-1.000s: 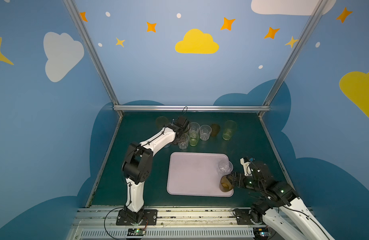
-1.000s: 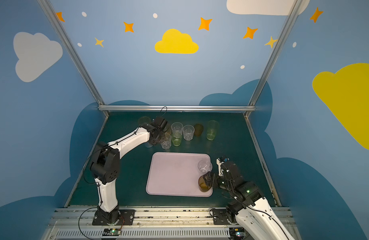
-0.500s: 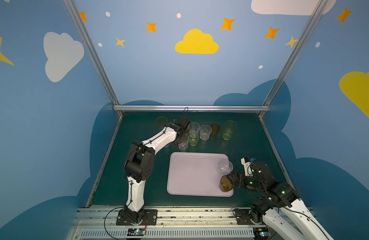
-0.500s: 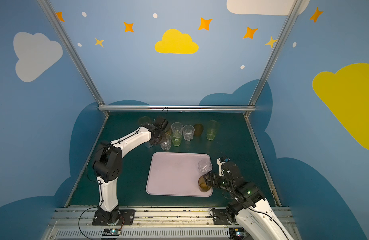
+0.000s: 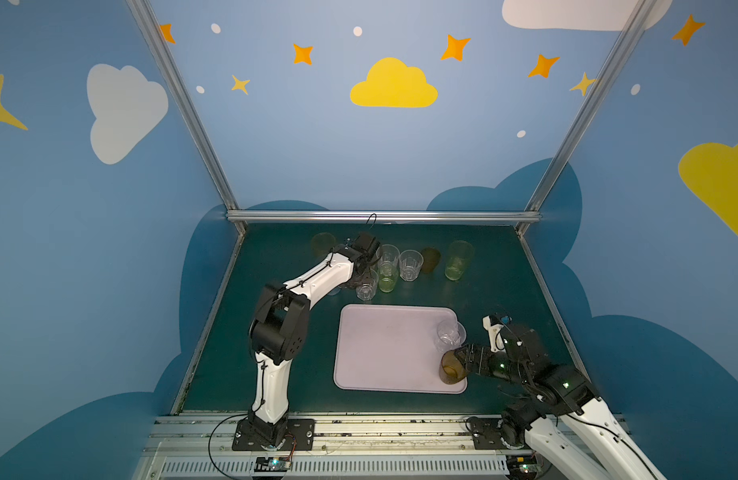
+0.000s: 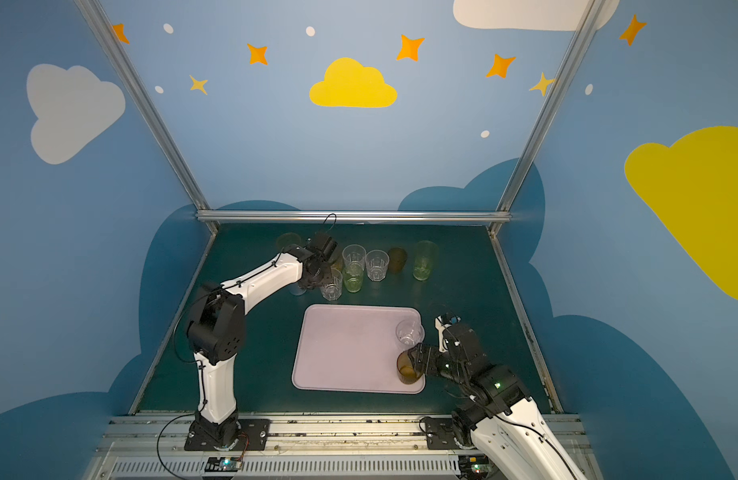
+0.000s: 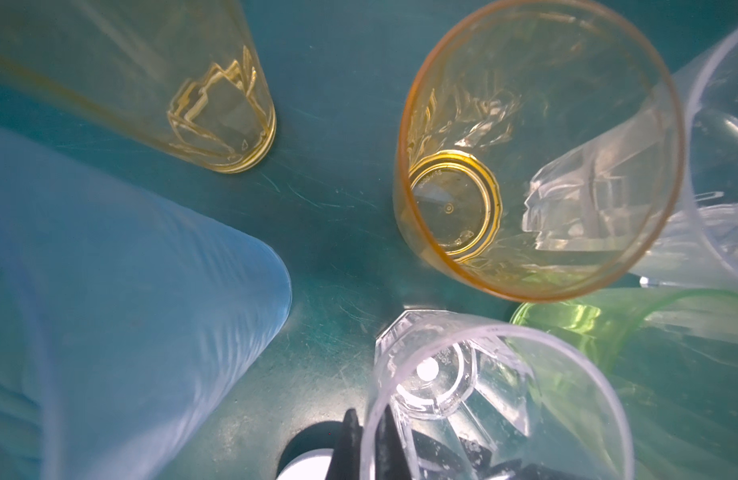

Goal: Place the glasses into the tray
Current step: 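Lower the left gripper into a clear faceted glass and close on its rim, then lift the clear faceted glass with the left gripper and carry it over the tray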

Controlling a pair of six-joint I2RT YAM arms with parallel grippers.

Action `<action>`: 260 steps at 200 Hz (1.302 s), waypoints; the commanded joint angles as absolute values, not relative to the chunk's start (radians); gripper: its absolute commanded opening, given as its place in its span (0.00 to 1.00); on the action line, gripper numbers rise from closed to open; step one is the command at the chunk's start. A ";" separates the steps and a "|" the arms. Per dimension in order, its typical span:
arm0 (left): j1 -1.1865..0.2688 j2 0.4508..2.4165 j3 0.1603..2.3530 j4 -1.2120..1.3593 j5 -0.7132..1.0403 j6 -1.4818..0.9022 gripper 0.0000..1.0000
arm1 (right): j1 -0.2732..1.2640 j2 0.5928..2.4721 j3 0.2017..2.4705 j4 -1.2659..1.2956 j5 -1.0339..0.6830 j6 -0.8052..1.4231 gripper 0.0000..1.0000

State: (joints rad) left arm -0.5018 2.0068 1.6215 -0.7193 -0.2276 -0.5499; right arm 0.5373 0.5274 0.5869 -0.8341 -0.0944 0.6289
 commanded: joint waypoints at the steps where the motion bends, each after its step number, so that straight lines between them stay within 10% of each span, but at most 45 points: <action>1: -0.499 1.994 1.635 -0.758 -0.253 -0.534 0.04 | 0.534 0.515 0.581 -0.827 -0.087 0.634 0.86; 260: -0.522 1.647 1.405 -0.728 -0.184 -0.512 0.04 | 0.526 0.523 0.569 -0.727 -0.195 0.731 0.86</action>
State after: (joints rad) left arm -0.5102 1.7103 1.4254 -0.7227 -0.1879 -0.5095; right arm 0.5304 0.5285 0.5694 -0.7494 -0.1757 0.7242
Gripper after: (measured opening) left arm 0.055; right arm 0.863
